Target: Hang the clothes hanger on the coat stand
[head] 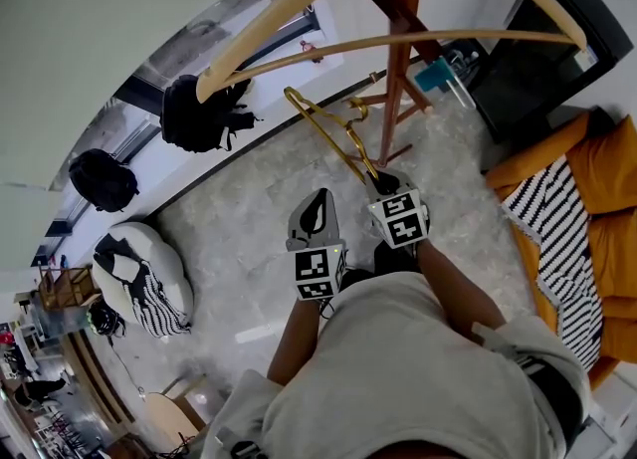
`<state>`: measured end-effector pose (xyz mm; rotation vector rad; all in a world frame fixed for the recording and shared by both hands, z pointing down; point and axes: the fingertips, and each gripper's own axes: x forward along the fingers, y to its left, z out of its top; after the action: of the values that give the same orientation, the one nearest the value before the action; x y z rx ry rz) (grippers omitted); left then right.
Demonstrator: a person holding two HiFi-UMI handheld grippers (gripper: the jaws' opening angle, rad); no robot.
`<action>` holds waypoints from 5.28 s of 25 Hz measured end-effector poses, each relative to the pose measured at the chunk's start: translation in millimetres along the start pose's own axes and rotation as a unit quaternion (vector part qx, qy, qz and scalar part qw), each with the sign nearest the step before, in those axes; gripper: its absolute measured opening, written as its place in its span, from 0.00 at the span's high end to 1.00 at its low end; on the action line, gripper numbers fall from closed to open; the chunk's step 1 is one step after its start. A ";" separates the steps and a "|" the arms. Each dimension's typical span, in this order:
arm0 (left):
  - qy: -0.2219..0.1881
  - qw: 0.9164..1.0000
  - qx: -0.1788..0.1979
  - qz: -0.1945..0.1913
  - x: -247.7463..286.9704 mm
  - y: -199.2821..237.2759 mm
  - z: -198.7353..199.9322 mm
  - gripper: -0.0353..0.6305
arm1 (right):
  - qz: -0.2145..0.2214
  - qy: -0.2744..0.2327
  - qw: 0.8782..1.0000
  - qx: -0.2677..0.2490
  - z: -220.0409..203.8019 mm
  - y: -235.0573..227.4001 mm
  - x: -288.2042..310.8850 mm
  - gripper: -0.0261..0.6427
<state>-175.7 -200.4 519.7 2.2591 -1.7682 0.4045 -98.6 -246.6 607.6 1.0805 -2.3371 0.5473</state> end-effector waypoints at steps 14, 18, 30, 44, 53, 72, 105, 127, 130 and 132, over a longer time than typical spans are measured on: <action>0.003 1.000 -0.001 -0.007 11.7 5.8 1.9 0.93 | -0.008 0.006 1.000 0.009 1.7 -9.0 8.5 0.94; 0.002 1.000 0.000 -0.012 15.9 3.7 1.4 0.93 | -0.012 0.007 1.000 0.008 -1.9 -11.8 7.7 0.93; 0.009 0.999 0.004 -0.044 38.0 -14.5 1.6 0.93 | -0.032 0.011 0.999 0.025 -7.1 -33.0 3.6 0.93; 0.014 0.998 0.010 -0.062 56.3 -30.2 1.0 0.93 | -0.042 0.015 0.999 0.029 -13.5 -52.5 3.3 0.93; 0.018 0.998 0.007 -0.057 55.9 -25.4 -1.4 0.93 | -0.042 0.021 0.998 0.030 -16.8 -52.7 6.7 0.93; 0.020 0.999 0.002 -0.048 50.1 -14.7 -1.8 0.93 | -0.045 0.032 0.998 0.031 -19.0 -52.4 13.7 0.93; -0.029 0.999 -0.041 -0.010 -71.7 39.3 -36.6 0.93 | -0.164 -0.100 0.981 -0.003 2.0 -28.6 -65.1 0.69; 0.026 0.990 -0.135 0.040 -105.0 22.6 -110.8 0.93 | -0.009 -0.163 0.979 -0.119 32.1 96.1 -97.4 0.95; 0.019 0.992 -0.116 0.041 -90.4 -2.4 -94.8 0.93 | -0.008 -0.170 0.977 -0.132 25.4 80.8 -115.7 0.95; 0.017 0.994 -0.098 0.053 -80.4 -19.9 -84.5 0.93 | -0.006 -0.175 0.975 -0.138 19.4 67.9 -129.3 0.95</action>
<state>-180.3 -92.9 568.9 2.0201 -1.8290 0.2723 -85.1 -141.1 505.6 1.1273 -2.6046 0.0203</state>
